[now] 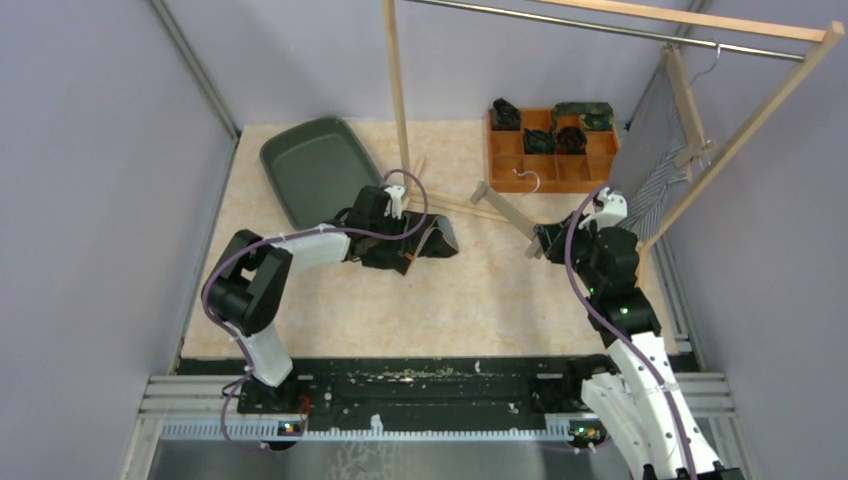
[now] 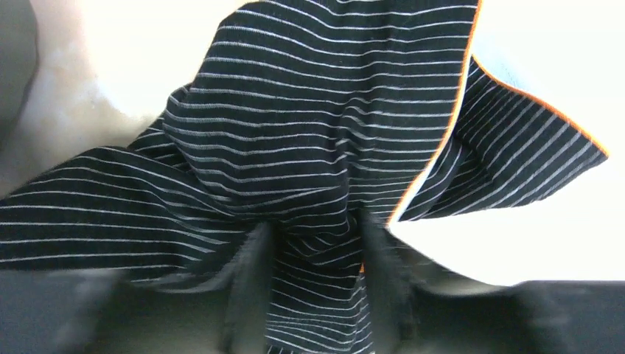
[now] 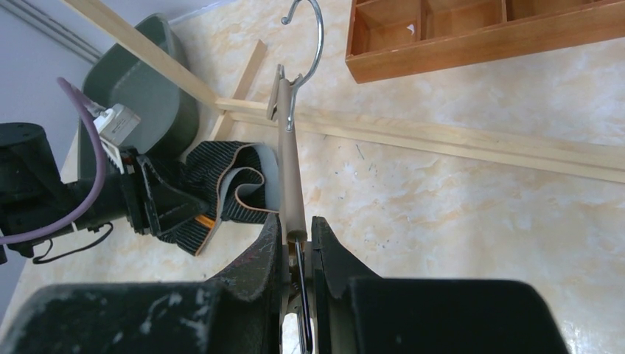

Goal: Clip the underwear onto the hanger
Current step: Clamp the underwear onto the hanger.

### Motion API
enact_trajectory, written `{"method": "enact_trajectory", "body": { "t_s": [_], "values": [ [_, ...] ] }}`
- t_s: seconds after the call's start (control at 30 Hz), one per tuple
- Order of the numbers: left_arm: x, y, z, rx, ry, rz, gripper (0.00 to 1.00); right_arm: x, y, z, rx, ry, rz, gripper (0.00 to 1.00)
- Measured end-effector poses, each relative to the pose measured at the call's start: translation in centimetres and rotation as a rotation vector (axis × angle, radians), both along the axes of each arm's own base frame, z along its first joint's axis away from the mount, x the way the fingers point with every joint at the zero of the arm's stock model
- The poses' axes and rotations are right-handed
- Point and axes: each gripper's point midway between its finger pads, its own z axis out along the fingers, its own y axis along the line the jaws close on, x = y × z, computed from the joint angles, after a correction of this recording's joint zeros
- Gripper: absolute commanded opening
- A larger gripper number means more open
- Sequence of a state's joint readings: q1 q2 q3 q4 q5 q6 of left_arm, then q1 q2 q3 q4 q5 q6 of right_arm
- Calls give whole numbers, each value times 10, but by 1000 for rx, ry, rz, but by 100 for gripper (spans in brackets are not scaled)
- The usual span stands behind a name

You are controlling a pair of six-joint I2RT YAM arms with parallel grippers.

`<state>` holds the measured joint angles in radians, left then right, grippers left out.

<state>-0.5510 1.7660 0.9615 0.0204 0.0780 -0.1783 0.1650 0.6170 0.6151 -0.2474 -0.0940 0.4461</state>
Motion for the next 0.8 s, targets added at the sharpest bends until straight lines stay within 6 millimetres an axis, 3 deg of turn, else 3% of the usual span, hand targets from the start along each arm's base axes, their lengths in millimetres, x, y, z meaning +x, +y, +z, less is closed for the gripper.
{"method": "enact_trajectory", "body": {
  "t_s": [0.07,0.17,0.4,0.5,0.67,0.8],
  "values": [
    [2,1,-2,4,14,4,15,0,0,0,0,-1,0,0],
    [3,0,-3,-7,27,9,0,0,0,1,0,-2,0,0],
    [-2,-8,13,-86,64,41,0,-1,0,1,1,-5,-1,0],
    [-4,-18,40,-169,51,72,0,-2,-1,-2,1,0,-1,0],
    [-4,-45,101,-347,-31,121,0,-5,1,-6,13,12,2,0],
    [-3,-63,127,-448,-67,154,0,-10,6,1,55,0,20,0]
  ]
}}
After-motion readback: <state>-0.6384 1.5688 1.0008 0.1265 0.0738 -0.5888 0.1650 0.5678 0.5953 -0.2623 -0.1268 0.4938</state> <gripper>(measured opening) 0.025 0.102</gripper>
